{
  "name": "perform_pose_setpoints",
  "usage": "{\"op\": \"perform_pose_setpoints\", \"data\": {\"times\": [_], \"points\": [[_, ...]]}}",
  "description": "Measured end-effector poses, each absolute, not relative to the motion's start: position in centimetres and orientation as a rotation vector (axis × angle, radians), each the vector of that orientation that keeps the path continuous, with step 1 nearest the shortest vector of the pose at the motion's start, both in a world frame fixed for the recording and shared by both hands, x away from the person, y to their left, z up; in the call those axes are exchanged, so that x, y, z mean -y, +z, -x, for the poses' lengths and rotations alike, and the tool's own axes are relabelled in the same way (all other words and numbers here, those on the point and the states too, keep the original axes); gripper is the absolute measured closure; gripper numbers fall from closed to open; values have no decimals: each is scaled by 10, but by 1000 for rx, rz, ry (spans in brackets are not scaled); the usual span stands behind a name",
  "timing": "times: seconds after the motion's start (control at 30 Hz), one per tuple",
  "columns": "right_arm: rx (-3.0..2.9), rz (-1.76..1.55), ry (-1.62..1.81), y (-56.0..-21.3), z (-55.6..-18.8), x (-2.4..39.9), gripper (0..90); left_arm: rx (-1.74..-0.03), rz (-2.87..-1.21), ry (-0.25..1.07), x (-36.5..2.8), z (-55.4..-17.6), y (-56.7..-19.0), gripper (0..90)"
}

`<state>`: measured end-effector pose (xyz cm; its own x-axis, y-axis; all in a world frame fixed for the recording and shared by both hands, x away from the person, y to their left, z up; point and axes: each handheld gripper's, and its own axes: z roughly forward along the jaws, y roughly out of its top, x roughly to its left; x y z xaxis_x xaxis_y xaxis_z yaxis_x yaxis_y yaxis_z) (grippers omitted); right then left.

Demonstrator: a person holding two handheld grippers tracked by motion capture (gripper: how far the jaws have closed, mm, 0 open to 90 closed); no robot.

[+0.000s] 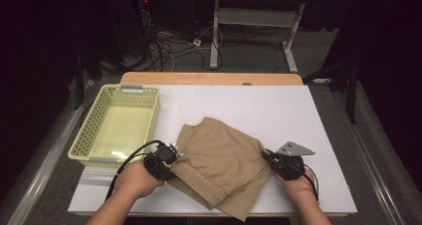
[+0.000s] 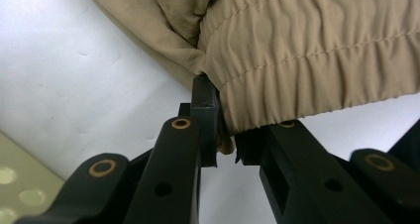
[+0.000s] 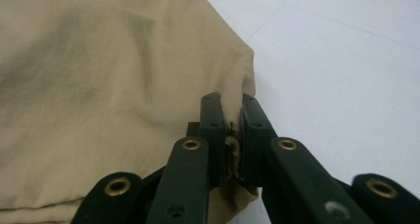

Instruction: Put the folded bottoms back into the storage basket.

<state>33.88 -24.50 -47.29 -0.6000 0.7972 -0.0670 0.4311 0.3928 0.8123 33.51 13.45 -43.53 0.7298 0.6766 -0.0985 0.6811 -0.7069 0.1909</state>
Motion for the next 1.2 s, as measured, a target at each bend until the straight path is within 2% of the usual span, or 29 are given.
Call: {"op": "perform_pose_setpoints", "data": {"times": [0.5, 0.67, 1.2], "points": [[-2163, -956, 1211, -453, -333, 235, 848, -1115, -2790, -27, -136, -333, -406, 799], [-2181, -933, 1215, -457, -334, 223, 848, -1122, -2804, -20, -142, -330, -406, 799], [-2201, -1012, 1136, -476, -341, 225, 846, -1098, -2841, -59, -142, -335, -418, 801]]}}
